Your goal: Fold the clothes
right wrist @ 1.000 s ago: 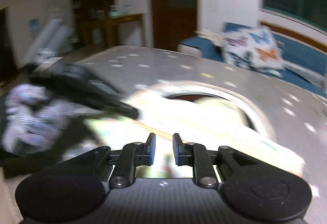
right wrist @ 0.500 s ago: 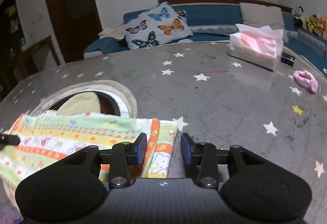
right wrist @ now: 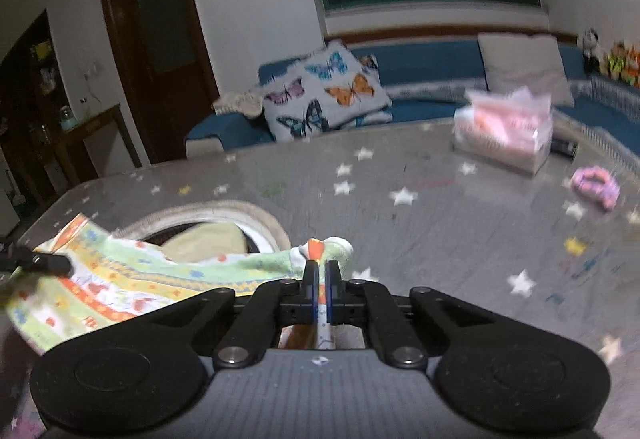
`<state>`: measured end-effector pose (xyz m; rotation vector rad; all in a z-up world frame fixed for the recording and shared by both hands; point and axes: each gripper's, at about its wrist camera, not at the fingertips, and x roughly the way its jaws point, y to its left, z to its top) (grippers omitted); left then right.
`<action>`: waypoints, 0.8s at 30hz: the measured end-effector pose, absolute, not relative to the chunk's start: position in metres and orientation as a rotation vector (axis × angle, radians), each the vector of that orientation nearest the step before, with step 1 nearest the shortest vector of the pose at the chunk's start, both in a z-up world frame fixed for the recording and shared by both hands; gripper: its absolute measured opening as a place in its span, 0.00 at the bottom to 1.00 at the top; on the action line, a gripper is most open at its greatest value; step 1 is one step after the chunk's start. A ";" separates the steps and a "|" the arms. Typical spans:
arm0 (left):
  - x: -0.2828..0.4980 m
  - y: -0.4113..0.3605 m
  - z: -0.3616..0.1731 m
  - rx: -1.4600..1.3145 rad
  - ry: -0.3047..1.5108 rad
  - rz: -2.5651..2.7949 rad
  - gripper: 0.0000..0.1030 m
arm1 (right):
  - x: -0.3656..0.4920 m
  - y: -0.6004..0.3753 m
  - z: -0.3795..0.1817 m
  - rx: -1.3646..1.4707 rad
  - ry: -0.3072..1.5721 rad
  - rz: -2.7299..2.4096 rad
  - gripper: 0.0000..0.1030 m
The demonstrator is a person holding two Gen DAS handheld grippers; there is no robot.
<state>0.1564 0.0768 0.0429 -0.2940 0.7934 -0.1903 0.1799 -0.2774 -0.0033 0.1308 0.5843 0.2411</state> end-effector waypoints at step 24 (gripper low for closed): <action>0.214 -0.145 0.028 -0.018 0.829 -0.440 0.14 | 0.148 -0.449 0.008 0.082 0.572 -0.162 0.07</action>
